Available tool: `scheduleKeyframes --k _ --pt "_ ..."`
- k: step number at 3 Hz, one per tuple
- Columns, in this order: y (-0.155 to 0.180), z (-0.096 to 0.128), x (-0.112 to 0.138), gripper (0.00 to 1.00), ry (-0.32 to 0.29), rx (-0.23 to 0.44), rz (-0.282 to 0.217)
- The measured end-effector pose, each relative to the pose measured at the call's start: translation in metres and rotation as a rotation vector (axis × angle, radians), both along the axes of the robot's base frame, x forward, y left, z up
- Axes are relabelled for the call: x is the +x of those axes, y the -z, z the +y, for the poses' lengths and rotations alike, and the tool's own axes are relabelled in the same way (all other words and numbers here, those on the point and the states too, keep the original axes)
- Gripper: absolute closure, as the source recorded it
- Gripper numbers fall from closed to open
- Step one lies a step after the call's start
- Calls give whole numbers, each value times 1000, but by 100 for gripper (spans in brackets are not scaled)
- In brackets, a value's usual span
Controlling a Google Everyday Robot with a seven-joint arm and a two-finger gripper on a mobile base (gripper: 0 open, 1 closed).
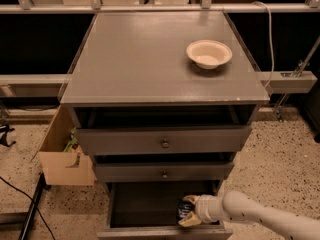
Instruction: Pick rxbar blueberry from bottom drawer and place on counter
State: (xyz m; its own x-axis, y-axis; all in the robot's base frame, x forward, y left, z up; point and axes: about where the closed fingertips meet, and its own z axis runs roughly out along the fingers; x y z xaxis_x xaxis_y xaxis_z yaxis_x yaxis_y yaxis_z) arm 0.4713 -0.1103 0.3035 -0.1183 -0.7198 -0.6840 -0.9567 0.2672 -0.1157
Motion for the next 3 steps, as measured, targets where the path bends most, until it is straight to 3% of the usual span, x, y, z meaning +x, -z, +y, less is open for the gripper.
scheduleKeyframes --k 2,3 --pt "-106 -1 -32 100 -73 -4 12" --pt "-196 -6 -47 100 -106 -17 -71"
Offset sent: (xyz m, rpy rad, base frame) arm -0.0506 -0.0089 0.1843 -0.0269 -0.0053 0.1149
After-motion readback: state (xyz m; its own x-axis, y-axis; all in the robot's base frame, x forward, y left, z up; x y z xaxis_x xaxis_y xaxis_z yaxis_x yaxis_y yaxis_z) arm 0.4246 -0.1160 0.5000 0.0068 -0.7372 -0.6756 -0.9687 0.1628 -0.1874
